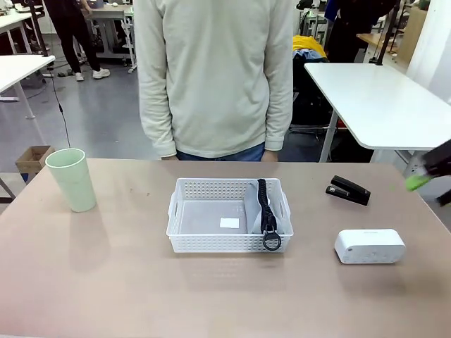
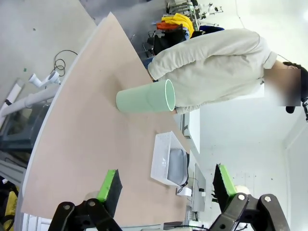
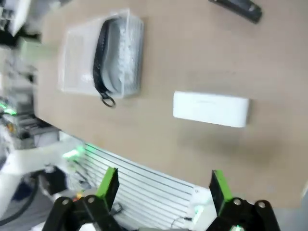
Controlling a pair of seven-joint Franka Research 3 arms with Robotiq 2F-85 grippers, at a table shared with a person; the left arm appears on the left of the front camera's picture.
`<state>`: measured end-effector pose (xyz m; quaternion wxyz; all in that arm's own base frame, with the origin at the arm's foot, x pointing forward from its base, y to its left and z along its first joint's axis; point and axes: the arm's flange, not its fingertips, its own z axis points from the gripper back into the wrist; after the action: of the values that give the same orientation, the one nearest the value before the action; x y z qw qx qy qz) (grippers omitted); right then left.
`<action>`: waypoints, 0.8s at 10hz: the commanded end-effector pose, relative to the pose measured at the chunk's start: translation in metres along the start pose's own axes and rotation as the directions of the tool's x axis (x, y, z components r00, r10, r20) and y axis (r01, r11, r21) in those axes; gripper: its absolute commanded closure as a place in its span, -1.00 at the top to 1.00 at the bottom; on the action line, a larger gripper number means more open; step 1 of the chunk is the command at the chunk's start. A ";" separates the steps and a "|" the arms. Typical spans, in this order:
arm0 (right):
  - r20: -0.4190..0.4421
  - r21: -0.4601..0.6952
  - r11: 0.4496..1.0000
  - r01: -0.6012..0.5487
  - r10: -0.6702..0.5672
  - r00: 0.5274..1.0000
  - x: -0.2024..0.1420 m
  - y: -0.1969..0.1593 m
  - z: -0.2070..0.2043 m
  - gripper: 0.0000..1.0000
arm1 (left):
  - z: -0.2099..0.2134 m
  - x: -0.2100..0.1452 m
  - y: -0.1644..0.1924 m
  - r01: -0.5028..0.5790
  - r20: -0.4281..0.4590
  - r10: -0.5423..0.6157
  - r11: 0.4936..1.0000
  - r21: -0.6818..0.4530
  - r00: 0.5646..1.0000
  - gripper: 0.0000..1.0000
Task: Efficiently arrange items inside the basket to fit them all.
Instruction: Pick up the Digital clock and place it inside the Organizing basket.
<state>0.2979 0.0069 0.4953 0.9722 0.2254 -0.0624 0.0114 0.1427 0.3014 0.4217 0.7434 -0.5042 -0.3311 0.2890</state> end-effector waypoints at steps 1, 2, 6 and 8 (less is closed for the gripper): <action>-0.022 -0.207 0.977 -0.060 0.056 0.998 -0.023 0.034 -0.055 1.00 | 0.002 0.000 0.000 0.024 0.008 -0.024 1.000 -0.019 1.000 1.00; 0.031 -0.263 0.964 -0.022 0.031 0.999 -0.022 0.045 -0.071 1.00 | 0.002 0.000 0.000 0.024 0.008 -0.024 1.000 -0.019 1.000 1.00; -0.041 -0.187 0.980 -0.071 0.065 0.997 0.006 0.055 -0.045 1.00 | 0.002 0.000 0.000 0.024 0.008 -0.024 1.000 -0.019 1.000 1.00; -0.024 -0.221 0.973 -0.059 0.055 0.998 0.007 0.062 -0.052 1.00 | 0.002 0.000 0.000 0.024 0.008 -0.024 1.000 -0.019 1.000 1.00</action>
<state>0.3062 0.0815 0.4787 0.9905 0.1205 -0.0578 0.0321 0.1424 0.3012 0.4213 0.7440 -0.5035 -0.3306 0.2893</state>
